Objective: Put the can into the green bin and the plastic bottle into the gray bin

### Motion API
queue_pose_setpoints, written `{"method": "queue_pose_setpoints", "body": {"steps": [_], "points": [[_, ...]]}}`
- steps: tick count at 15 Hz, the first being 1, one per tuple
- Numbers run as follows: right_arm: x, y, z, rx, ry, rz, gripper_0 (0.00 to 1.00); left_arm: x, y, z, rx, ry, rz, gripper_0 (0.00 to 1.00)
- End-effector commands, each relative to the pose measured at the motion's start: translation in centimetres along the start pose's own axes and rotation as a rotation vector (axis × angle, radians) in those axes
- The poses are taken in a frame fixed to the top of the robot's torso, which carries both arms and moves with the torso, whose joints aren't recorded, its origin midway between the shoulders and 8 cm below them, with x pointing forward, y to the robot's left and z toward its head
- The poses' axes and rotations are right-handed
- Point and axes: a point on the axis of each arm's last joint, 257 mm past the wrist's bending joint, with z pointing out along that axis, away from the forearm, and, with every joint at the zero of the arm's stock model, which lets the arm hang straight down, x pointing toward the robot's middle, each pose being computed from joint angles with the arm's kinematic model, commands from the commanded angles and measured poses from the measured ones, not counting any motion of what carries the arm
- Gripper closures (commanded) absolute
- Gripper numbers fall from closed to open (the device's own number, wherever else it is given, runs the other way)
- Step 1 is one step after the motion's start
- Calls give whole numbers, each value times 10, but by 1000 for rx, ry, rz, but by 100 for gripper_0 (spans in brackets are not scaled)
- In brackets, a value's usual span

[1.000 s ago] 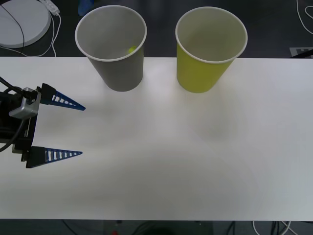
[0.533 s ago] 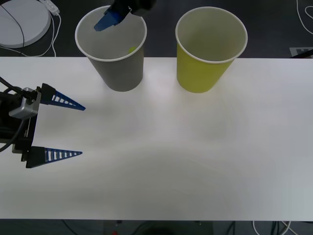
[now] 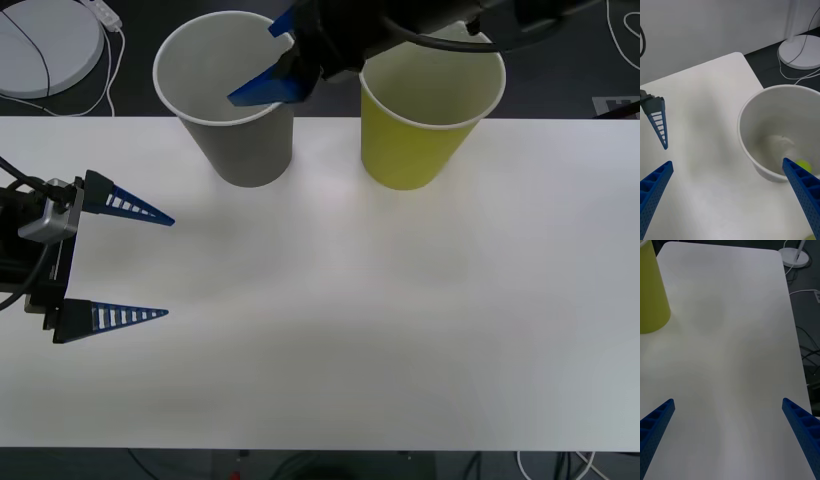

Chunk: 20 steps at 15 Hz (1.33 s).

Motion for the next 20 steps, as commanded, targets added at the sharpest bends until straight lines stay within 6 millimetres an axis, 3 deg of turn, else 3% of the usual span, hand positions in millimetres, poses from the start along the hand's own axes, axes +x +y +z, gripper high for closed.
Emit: {"method": "queue_pose_setpoints", "body": {"steps": [1, 13, 20], "points": [[14, 9, -11, -7, -22, -31, 0, 0, 0, 0, 0, 0, 0, 0], [86, 59, -60, -6, -92, -101, 0, 0, 0, 0, 0, 0, 0, 0], [127, 79, -70, 0, -88, -83, 0, 0, 0, 0, 0, 0, 0, 0]]}}
